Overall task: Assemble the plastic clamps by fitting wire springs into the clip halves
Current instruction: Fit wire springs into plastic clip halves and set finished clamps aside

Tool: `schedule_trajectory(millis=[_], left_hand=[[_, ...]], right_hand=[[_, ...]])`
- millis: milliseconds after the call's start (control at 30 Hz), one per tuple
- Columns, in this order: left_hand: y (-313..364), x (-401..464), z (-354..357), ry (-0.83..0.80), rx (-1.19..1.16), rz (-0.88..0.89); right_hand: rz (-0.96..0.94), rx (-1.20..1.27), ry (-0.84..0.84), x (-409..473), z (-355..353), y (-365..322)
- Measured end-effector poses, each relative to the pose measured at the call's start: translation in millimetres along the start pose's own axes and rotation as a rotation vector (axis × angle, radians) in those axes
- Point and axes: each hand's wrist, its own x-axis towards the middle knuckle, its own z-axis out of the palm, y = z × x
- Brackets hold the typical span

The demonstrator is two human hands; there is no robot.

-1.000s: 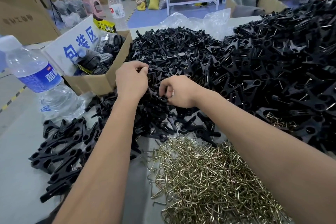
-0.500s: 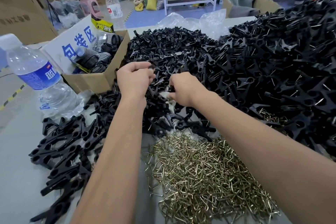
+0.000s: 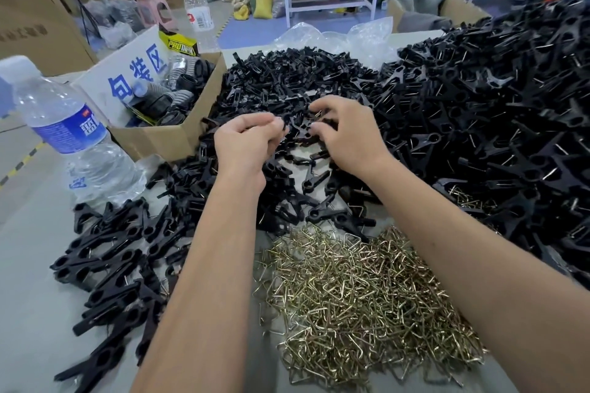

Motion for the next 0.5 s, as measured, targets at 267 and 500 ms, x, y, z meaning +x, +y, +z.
schedule_trajectory(millis=[267,500], left_hand=[[-16,-26,2,-0.245,0.179,0.109],[-46,-57,16,-0.422,0.275,0.123]], right_hand=[[0.114,0.500,0.089,-65,-29,11],[0.088,0.612,0.075,-96,-39,29]])
